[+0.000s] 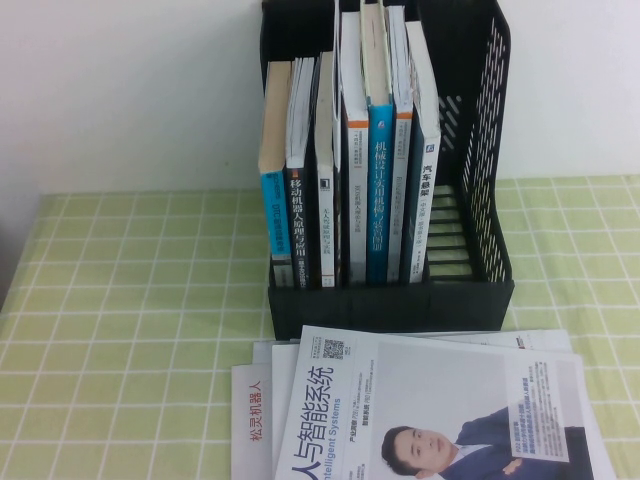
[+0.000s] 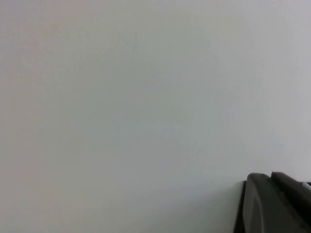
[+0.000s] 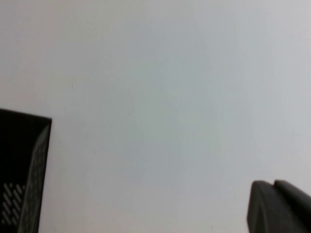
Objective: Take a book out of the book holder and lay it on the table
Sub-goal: Hold the bookshelf
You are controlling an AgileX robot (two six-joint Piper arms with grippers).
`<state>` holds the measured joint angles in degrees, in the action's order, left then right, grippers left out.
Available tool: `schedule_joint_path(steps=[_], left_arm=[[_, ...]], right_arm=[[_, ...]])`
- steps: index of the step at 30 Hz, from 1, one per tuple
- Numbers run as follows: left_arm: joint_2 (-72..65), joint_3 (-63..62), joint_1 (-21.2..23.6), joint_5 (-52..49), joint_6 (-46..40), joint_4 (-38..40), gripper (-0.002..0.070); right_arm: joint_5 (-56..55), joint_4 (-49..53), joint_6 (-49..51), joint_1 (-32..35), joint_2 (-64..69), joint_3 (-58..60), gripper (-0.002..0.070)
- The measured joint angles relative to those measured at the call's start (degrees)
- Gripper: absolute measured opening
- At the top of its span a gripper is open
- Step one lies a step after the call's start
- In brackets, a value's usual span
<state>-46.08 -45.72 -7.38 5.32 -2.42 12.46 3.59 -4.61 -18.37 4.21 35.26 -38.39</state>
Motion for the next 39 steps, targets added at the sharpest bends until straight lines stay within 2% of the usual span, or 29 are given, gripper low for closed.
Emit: schedule_joint_path(steps=[3, 9, 13, 17, 21, 26, 30, 35, 39], left_arm=[[-6.5, -3.7, -5.1, 2.1, 0.7, -2.8, -0.0003], [-19.7, -9.3, -21.5, 5.7, 0.9, -11.2, -0.0003], [-27.5, -13.8, -29.8, 7.1, 1.1, -11.2, -0.0003], [-35.4, -19.5, -34.0, 7.4, 0.4, -11.1, -0.0003], [-40.7, -24.2, -36.1, 5.1, 1.0, -11.1, -0.0003], [-44.1, -26.7, -36.7, 2.6, 3.3, -10.9, -0.0003], [-44.6, -26.7, -36.7, 0.1, 4.3, -7.8, -0.0003], [-44.6, -26.7, -36.7, -4.4, 4.6, -6.6, -0.0003], [-44.6, -26.7, -36.7, -6.6, 6.3, -6.4, -0.0003]], right_arm=[[-7.0, 0.0, -0.1, 0.0, 2.6, 0.3, -0.0002], [-17.1, 9.6, 5.7, -1.6, 9.0, 0.6, -0.0002], [-23.5, 22.4, 17.7, -4.7, 14.2, 0.6, -0.0002], [-30.4, 37.4, 30.7, -8.2, 19.9, 0.6, -0.0002], [-37.0, 46.8, 39.8, -12.0, 26.5, 0.6, -0.0002], [-42.6, 49.8, 41.8, -16.5, 34.5, 0.6, -0.0002], [-46.7, 49.0, 40.5, -20.1, 41.8, 0.6, -0.0002], [-48.2, 42.5, 33.9, -23.8, 48.9, 0.6, 0.0008], [-49.3, 39.3, 31.2, -24.4, 52.6, 0.6, 0.0101]])
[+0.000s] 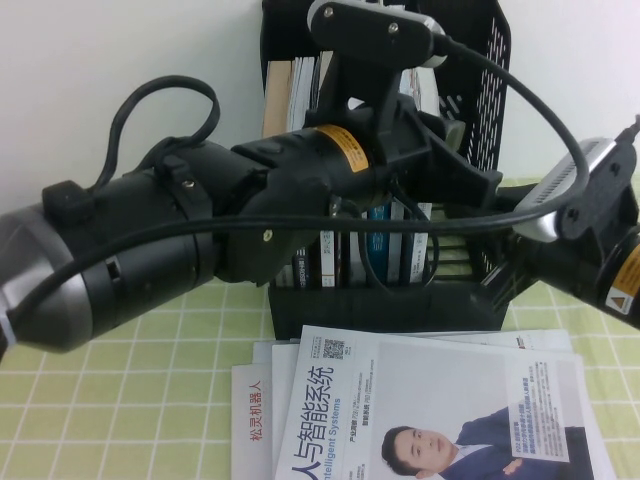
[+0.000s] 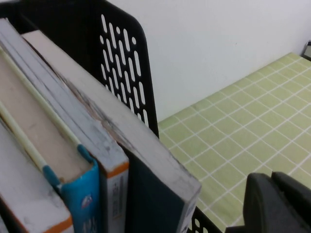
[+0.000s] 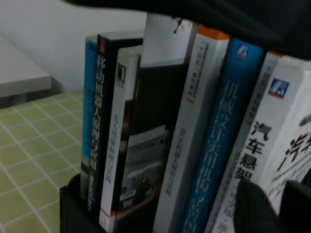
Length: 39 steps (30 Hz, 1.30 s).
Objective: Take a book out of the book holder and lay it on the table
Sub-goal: Hold the bookshelf
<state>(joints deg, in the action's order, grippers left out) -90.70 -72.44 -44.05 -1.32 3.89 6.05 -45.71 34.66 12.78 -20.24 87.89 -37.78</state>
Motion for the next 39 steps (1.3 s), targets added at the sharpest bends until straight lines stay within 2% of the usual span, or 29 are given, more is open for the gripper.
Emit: schedule_joint_path(steps=[4, 7, 14, 19, 27, 31, 39], left_arm=[[0.1, 0.0, 0.2, -1.0, 0.8, 1.1, -0.0003], [0.1, -0.1, 1.0, -2.1, 3.0, 1.6, -0.0003], [0.1, -0.1, 4.0, -7.0, 6.0, 2.5, -0.0003], [-0.8, -0.1, 4.8, -7.0, 6.8, 2.5, -0.0003], [-4.2, -0.1, 4.8, -1.0, 7.2, 2.8, -0.0003], [-5.0, -0.1, 4.8, 2.2, 7.5, 2.8, -0.0003], [-6.2, -0.3, 4.8, 6.8, 13.6, 3.5, -0.0003]], right_arm=[[-4.2, -2.3, -2.5, 0.0, 3.3, 0.0, 0.0244], [-6.7, -4.6, -2.9, 0.0, 5.3, 0.0, 0.0300], [-8.1, -6.7, -4.6, 0.0, 8.1, -0.1, 0.0321], [-9.6, -6.9, -4.8, 0.0, 9.2, -0.1, 0.0324], [-10.5, -7.5, -5.4, 0.0, 10.3, -1.0, 0.0408], [-10.7, -8.0, -5.5, 0.0, 10.5, -1.2, 0.0417], [-10.9, -8.6, -5.5, 0.0, 12.9, -3.1, 0.0418]])
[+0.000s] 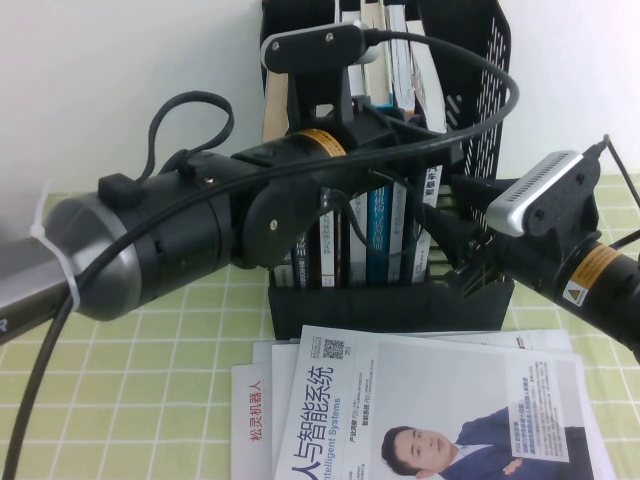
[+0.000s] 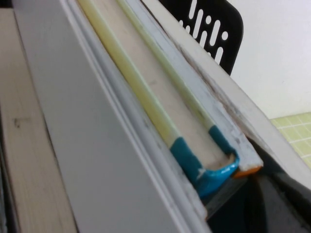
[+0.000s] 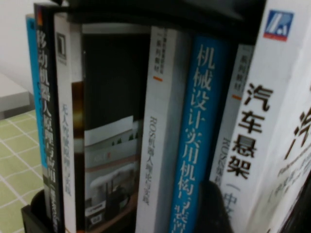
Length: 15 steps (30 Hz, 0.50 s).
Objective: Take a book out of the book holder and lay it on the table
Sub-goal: Pick up the right side book from the book shelf
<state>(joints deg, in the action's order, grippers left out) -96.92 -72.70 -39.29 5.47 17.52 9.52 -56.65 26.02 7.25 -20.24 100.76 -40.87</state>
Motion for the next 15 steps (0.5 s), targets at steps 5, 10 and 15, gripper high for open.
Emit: schedule_joint_path(steps=[5, 10, 15], left_arm=[[-0.1, -0.4, -0.9, 0.0, 2.4, -0.2, -0.0003], [-0.3, -0.4, -3.5, 0.0, 2.6, -0.9, -0.0003], [-0.7, -0.4, -5.2, -1.2, 3.8, -2.7, -0.0003]], right_arm=[[0.0, -1.0, -0.1, -0.1, 0.3, -0.4, 0.0418], [0.0, -2.4, -0.9, -0.2, 0.3, -0.4, 0.0418], [0.0, -4.0, -1.3, -0.2, 0.3, -0.4, 0.0414]])
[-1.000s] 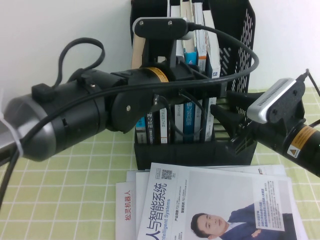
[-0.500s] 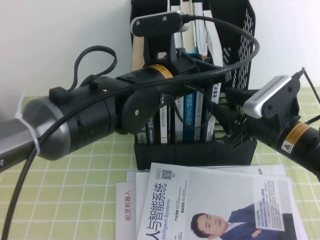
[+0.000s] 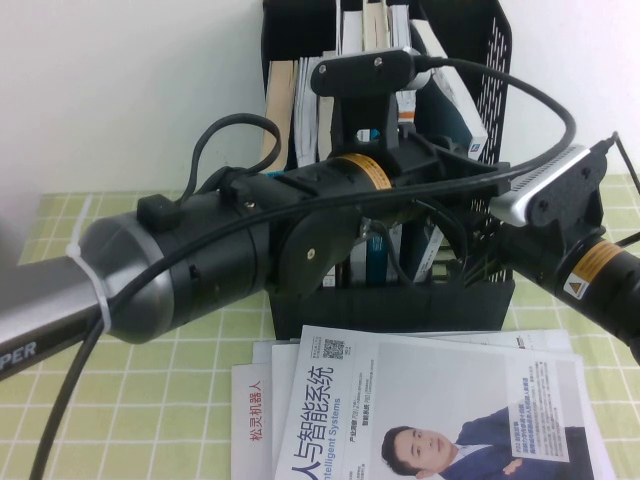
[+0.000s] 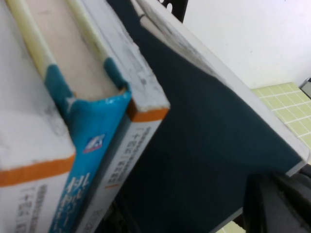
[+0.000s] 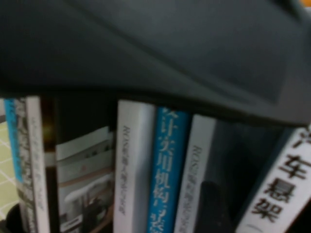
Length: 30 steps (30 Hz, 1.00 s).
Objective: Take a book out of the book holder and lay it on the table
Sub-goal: Pick up the right side book from the book shelf
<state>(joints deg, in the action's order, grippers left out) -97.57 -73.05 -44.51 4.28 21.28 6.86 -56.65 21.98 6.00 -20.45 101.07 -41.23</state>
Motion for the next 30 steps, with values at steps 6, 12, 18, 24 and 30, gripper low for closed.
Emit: schedule_joint_path(steps=[6, 12, 18, 24, 30], left_arm=[[0.0, 0.0, -0.1, -0.1, 0.1, -0.5, -0.0003], [0.0, 0.0, -0.1, -0.1, 0.1, -0.8, -0.0003], [0.0, 0.0, -0.1, -0.1, 0.1, -0.8, -0.0003], [0.0, 0.0, -0.1, -0.3, 0.2, -0.9, -0.0003], [0.0, 0.0, -0.6, -1.1, -1.8, -1.0, -0.0003]], right_arm=[[0.0, -0.9, -1.9, 0.0, 0.0, 0.0, 0.0410], [1.3, -1.0, -2.0, -0.1, 0.0, 0.0, 0.0410], [3.0, -2.8, -2.0, -1.6, 1.8, 0.0, 0.0405], [-0.6, -5.5, -3.3, -3.0, 4.5, 0.0, 0.0239], [-4.2, -6.6, -3.0, -3.3, 5.4, 0.0, 0.0164]])
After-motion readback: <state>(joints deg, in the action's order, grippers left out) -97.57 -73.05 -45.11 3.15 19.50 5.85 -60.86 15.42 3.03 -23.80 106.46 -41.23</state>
